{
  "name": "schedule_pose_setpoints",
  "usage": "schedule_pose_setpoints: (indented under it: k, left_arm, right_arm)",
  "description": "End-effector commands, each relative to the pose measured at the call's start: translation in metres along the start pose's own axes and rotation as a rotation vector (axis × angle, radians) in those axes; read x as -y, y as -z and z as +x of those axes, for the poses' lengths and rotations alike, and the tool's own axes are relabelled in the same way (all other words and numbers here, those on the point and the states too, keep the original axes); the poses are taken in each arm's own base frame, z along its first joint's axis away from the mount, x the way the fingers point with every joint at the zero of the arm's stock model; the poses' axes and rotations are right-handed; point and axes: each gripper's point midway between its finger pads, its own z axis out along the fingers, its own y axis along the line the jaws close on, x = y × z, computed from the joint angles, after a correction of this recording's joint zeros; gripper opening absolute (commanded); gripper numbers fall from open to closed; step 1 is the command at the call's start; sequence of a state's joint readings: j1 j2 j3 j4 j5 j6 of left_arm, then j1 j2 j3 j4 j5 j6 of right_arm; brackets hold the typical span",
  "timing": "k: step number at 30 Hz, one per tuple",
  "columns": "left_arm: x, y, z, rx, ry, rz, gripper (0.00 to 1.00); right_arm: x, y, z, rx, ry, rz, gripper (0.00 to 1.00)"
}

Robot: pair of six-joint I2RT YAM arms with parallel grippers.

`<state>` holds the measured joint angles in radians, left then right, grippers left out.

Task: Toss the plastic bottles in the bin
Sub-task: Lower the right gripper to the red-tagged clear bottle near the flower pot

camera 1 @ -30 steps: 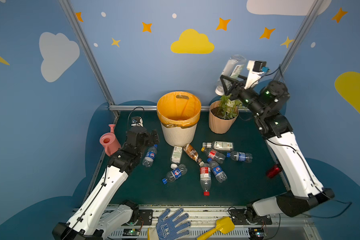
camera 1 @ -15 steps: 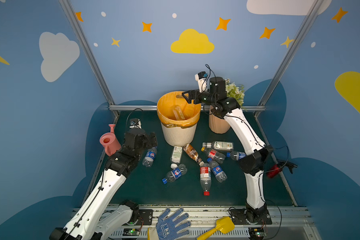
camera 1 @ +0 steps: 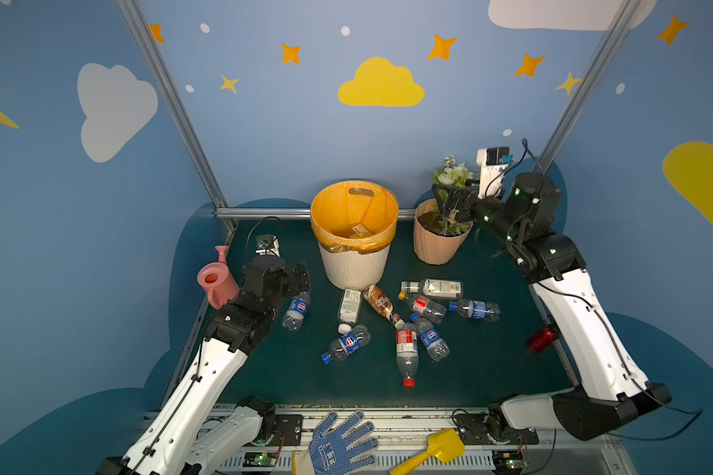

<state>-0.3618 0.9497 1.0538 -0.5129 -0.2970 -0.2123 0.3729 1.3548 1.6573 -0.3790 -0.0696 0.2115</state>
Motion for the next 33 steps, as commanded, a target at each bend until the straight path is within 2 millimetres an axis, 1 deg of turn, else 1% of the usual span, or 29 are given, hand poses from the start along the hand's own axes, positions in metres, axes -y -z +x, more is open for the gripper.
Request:
schedule_pose_setpoints:
  k: [1, 4, 5, 7, 9, 10, 13, 16, 22, 27, 33]
  left_arm:
    - [0.001, -0.003, 0.010, -0.032, -0.027, 0.012, 1.00]
    - [0.002, -0.005, 0.017, -0.051, -0.027, 0.017, 1.00]
    - [0.002, -0.006, 0.018, -0.051, -0.026, 0.017, 1.00]
    - [0.002, -0.007, 0.020, -0.056, -0.025, 0.018, 1.00]
    - [0.003, -0.009, 0.022, -0.064, -0.027, 0.019, 1.00]
    - [0.002, -0.010, 0.023, -0.068, -0.030, 0.017, 1.00]
    - [0.004, -0.013, 0.027, -0.082, -0.036, 0.020, 1.00]
    - [0.005, -0.016, 0.029, -0.091, -0.039, 0.021, 1.00]
    - [0.008, -0.020, 0.032, -0.100, -0.047, 0.030, 1.00]
    - [0.009, -0.022, 0.035, -0.109, -0.051, 0.032, 1.00]
    - [0.010, -0.022, 0.033, -0.105, -0.045, 0.041, 1.00]
  right_arm:
    - [0.041, -0.002, 0.065, -0.124, -0.128, 0.118, 0.97]
    - [0.070, 0.011, 0.110, -0.190, -0.275, 0.206, 0.97]
    - [0.077, 0.015, 0.124, -0.207, -0.319, 0.227, 0.97]
    - [0.095, 0.021, 0.159, -0.268, -0.421, 0.297, 0.97]
    - [0.110, 0.030, 0.188, -0.325, -0.524, 0.377, 0.97]
    - [0.116, 0.033, 0.202, -0.353, -0.572, 0.407, 0.97]
    - [0.121, 0.035, 0.233, -0.416, -0.653, 0.439, 0.97]
    - [0.122, 0.033, 0.256, -0.456, -0.733, 0.455, 0.97]
    - [0.120, 0.016, 0.285, -0.525, -0.837, 0.445, 0.97]
    - [0.116, 0.002, 0.306, -0.597, -0.893, 0.448, 0.97]
    - [0.118, -0.007, 0.323, -0.636, -0.914, 0.493, 0.97]
